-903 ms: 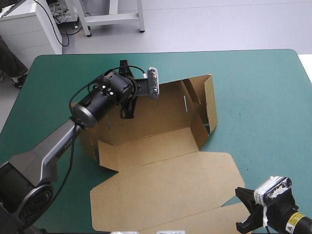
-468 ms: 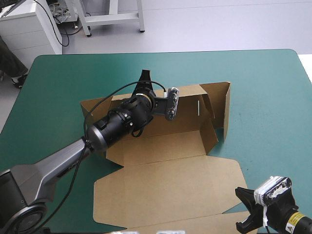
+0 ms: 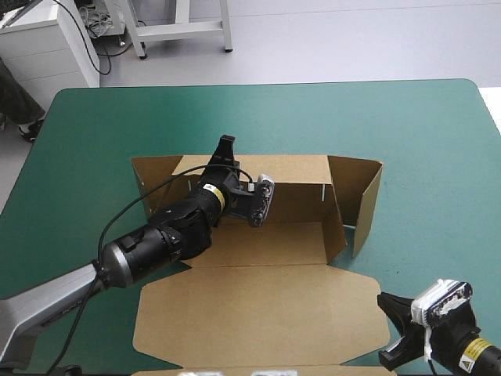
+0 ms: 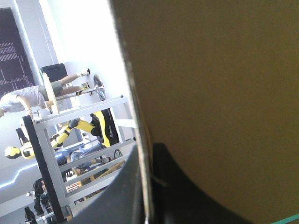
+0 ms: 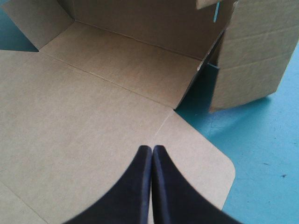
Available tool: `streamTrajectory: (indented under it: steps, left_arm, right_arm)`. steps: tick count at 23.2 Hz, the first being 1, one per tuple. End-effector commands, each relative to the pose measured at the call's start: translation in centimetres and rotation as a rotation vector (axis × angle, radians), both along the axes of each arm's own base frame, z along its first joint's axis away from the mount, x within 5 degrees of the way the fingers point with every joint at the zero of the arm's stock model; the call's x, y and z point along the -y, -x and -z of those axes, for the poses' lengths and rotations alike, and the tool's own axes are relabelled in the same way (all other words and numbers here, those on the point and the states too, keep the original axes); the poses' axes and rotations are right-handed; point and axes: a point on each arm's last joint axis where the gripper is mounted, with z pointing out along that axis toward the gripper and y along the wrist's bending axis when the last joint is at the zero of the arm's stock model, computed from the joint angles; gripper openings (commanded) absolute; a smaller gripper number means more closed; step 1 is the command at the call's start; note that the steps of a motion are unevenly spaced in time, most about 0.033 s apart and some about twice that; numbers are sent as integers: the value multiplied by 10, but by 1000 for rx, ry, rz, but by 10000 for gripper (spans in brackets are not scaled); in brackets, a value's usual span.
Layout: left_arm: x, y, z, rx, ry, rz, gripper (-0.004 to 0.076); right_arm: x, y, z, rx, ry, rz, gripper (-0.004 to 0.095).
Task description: Fold the box
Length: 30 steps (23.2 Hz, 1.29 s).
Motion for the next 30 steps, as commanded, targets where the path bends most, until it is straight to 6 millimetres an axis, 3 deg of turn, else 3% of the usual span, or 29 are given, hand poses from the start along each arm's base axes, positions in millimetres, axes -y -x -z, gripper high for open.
streamTrajectory:
  steps: [1, 12, 13, 15, 17, 18, 21, 25, 27, 30]
  left_arm:
    - [-4, 7, -13, 24, 38, 5, -8]
    - [-4, 9, -16, 27, 54, 14, -8]
    - [-5, 11, -19, 30, 62, 13, -8]
    - [-9, 13, -25, 43, 78, 14, -8]
    - [-10, 14, -25, 43, 75, 6, -8]
    - [-11, 14, -24, 39, 73, 3, -8]
    - [-11, 14, -22, 28, 68, -4, -8]
    - [-12, 14, -21, 26, 63, -9, -8]
    - [-10, 17, -21, 25, 58, -4, -8]
    - [-7, 20, -21, 25, 58, 11, -8]
  right_arm:
    - [-1, -4, -15, 89, -58, 19, -14]
    - [3, -6, -15, 123, -6, 45, 13]
    - [3, -6, -15, 122, -8, 45, 52]
    - [2, -6, -16, 115, -23, 43, 282]
    - [2, -6, -16, 115, -29, 42, 451]
    - [2, -5, -19, 124, -34, 43, 486]
    - [6, -4, -41, 129, -120, 101, 488]
    - [8, -17, -71, 115, -25, 168, 479]
    - [4, -30, -92, 111, 20, 186, 476]
    - [-3, -50, -109, 99, 75, 214, 454]
